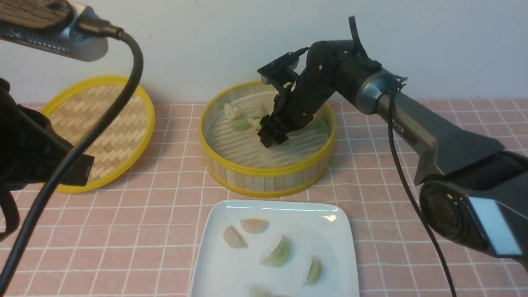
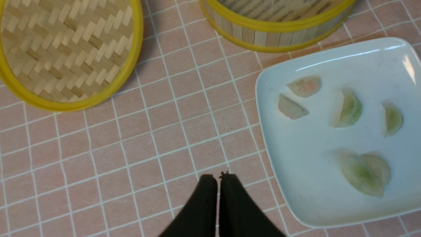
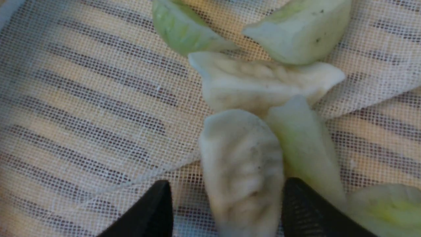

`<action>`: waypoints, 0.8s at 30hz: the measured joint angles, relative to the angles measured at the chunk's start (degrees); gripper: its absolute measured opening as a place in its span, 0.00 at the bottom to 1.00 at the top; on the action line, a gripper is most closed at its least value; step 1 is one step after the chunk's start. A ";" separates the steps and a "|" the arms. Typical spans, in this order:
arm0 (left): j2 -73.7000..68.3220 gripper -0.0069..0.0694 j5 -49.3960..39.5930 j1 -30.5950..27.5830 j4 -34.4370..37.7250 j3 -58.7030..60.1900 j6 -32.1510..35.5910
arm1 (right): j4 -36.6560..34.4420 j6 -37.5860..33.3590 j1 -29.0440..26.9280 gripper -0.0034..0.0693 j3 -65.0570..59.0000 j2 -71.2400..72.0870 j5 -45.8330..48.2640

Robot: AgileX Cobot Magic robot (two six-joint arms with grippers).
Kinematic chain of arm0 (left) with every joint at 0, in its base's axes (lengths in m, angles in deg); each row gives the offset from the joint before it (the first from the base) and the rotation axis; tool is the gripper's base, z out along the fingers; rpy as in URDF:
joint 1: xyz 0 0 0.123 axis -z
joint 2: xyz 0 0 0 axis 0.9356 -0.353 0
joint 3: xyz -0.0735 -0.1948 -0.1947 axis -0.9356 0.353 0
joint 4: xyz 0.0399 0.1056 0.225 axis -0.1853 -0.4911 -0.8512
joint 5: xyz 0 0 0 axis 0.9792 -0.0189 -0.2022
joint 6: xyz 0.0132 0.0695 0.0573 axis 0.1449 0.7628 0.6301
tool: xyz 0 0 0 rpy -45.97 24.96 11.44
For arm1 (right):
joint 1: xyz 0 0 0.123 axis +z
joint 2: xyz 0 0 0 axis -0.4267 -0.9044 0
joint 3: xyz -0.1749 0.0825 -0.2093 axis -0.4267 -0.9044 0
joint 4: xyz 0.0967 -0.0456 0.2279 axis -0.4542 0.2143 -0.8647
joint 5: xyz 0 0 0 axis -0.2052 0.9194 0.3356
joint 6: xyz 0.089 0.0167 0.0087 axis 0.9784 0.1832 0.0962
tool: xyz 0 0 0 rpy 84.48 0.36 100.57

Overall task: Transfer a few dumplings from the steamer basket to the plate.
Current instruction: Use the right arm to grab a dumpling from inside the steamer

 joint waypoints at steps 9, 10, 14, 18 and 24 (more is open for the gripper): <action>0.00 0.08 0.00 0.00 1.46 0.00 -0.42 | -0.11 1.78 -0.06 0.36 0.00 0.58 2.81; 0.00 0.08 0.00 0.00 1.51 0.00 -0.42 | -0.11 2.43 -0.06 0.36 0.00 1.18 4.41; 0.00 0.08 0.00 0.00 1.98 0.00 -0.42 | -0.11 4.70 -0.06 0.36 0.00 3.13 5.45; 0.00 0.08 0.00 0.00 2.28 0.00 -0.42 | 0.20 9.85 -0.06 0.36 -0.87 6.34 5.58; 0.00 0.08 0.00 0.00 2.52 0.00 -0.58 | -0.04 10.90 -0.06 0.36 -19.32 17.82 5.47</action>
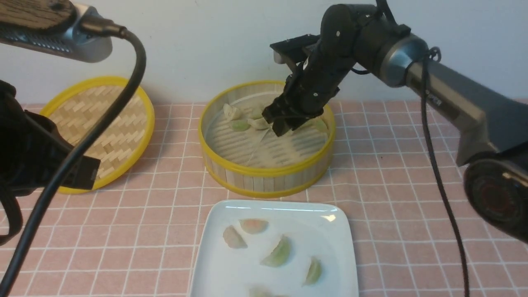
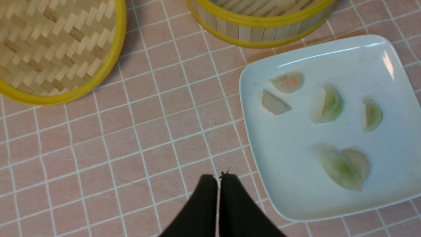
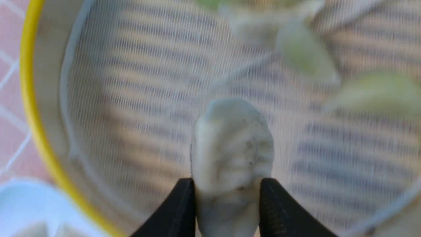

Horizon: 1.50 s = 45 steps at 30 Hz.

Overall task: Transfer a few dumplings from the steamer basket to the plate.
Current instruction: Use the right arm to put the dumpling into the plate

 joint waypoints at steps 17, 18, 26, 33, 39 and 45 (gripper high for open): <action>0.00 0.08 0.00 0.00 -0.19 0.00 -0.07 | -5.68 -3.89 3.77 0.36 -34.86 20.88 -0.29; 0.00 0.08 0.00 0.00 -0.19 0.00 -0.07 | -5.79 -3.89 3.94 0.36 -36.17 20.88 -0.48; 0.00 0.08 -0.02 0.00 -0.19 0.00 0.12 | -6.23 -3.86 4.22 0.36 -42.49 20.23 -1.03; 0.00 0.08 -0.02 0.00 -0.14 0.00 0.16 | -7.54 -3.49 4.22 0.42 -42.69 19.69 -1.34; 0.00 0.08 -0.02 0.00 -0.14 0.00 0.16 | -5.09 0.87 4.22 0.69 -38.52 20.85 -1.47; 0.00 0.08 -0.02 0.00 -0.14 0.00 0.16 | -2.92 3.50 4.22 0.67 -41.37 33.85 -1.52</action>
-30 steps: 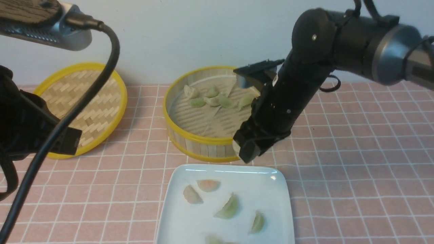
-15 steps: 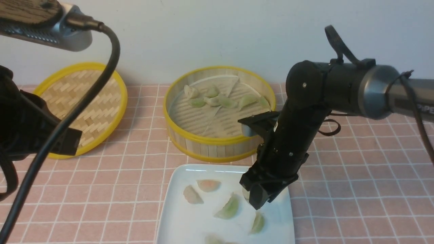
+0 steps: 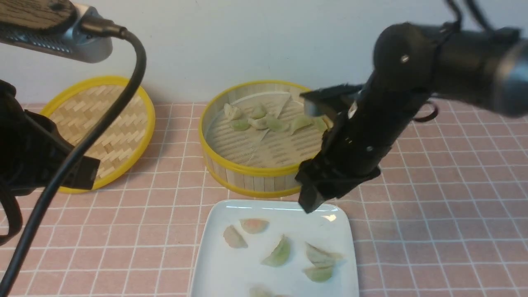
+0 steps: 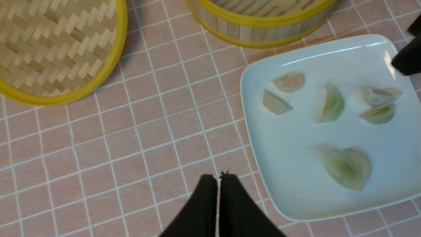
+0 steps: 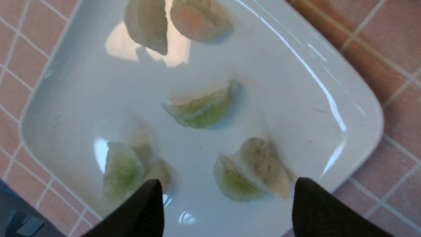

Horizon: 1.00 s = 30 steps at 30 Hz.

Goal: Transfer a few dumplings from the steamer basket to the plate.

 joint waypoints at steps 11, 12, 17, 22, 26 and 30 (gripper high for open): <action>0.00 0.08 0.46 0.00 0.17 0.00 0.00 | 4.74 2.40 0.00 0.08 -30.85 50.41 -14.46; 0.00 0.08 1.17 0.00 0.17 0.05 0.00 | 5.14 2.40 0.00 0.06 -35.42 56.06 -19.32; 0.00 0.08 6.24 0.00 0.17 1.67 0.00 | 7.03 4.20 0.00 0.03 -54.81 84.92 -40.27; -0.20 0.08 9.92 -0.12 0.56 4.37 0.02 | 12.04 11.11 0.05 0.03 -63.51 99.61 -44.93; -0.26 0.08 14.04 -0.06 1.74 6.25 0.08 | 17.88 16.02 0.05 0.03 -64.59 99.47 -43.97; 3.02 0.08 17.21 -0.06 1.11 10.50 -0.17 | 19.04 17.05 0.05 0.03 -64.62 99.82 -43.97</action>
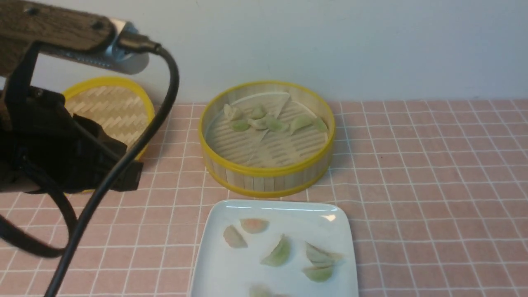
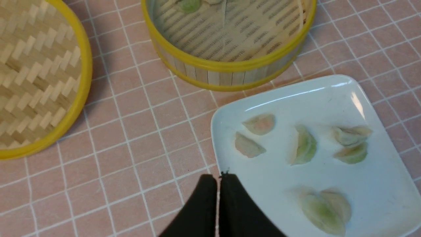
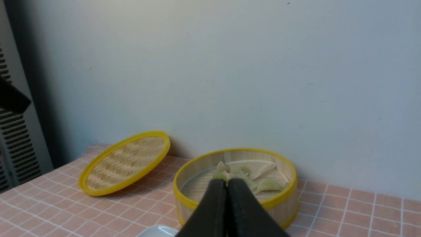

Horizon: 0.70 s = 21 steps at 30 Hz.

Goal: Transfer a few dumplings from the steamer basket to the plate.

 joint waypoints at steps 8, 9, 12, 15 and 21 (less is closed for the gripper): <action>19.39 0.08 12.46 0.00 -3.63 16.77 -5.65 | 0.00 0.05 0.00 0.03 0.00 0.00 0.54; 22.04 0.08 14.11 0.00 -4.43 18.75 -6.23 | 0.00 0.05 0.00 0.03 0.00 0.00 0.59; 28.62 0.08 16.91 0.00 -5.36 23.11 -6.95 | 0.00 0.06 0.00 0.03 0.00 0.00 0.59; 33.14 0.08 17.53 0.00 -5.55 25.71 -7.20 | 0.00 0.11 0.00 0.03 0.00 0.00 0.60; 36.11 0.08 17.53 0.00 -5.71 27.52 -7.20 | 0.00 0.17 0.00 0.03 0.00 0.00 0.65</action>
